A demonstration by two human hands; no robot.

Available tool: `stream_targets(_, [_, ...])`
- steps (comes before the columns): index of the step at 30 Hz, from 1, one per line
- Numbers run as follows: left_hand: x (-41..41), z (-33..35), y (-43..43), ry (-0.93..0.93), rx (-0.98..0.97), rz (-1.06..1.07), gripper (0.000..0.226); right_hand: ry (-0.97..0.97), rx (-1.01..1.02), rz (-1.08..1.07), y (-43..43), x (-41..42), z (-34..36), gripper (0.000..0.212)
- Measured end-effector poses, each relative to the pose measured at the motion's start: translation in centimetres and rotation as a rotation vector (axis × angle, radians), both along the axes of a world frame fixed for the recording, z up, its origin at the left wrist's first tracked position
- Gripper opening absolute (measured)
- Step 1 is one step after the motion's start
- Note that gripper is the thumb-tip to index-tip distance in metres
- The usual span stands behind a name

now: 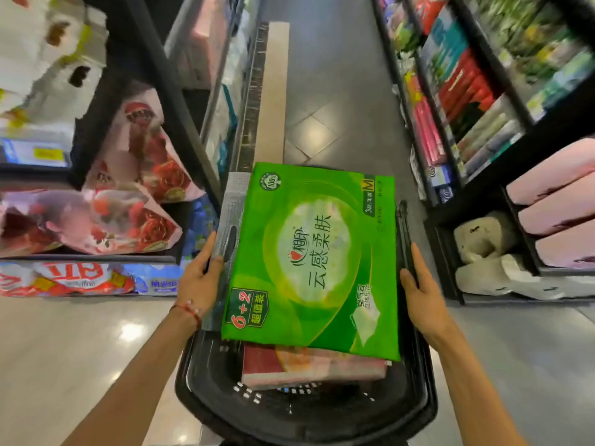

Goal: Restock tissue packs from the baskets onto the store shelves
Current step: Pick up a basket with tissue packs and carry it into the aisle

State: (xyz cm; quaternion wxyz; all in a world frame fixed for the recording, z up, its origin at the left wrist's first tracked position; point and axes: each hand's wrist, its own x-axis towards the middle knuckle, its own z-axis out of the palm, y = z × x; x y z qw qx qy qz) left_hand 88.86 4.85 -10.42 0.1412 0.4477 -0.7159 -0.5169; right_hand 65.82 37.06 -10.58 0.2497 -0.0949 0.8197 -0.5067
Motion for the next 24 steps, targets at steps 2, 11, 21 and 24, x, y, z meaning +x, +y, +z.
stream_targets(2, [-5.2,0.6,-1.7,-0.004,-0.035,-0.038,0.050,0.009,-0.004,-0.040,-0.9,-4.0,0.5,0.060])
stream_targets(11, [-28.1,1.6,-8.6,0.019,-0.064,-0.032,0.051,-0.001,-0.045,-0.027,-7.0,-26.8,0.5,0.060])
stream_targets(21, [-45.8,3.7,-15.8,0.066,-0.104,0.135,0.052,0.078,-0.058,0.164,-19.2,-49.2,5.7,0.058])
stream_targets(24, [-50.5,2.6,-20.3,0.098,-0.071,0.161,0.051,0.082,-0.051,0.189,-24.2,-54.9,5.0,0.059])
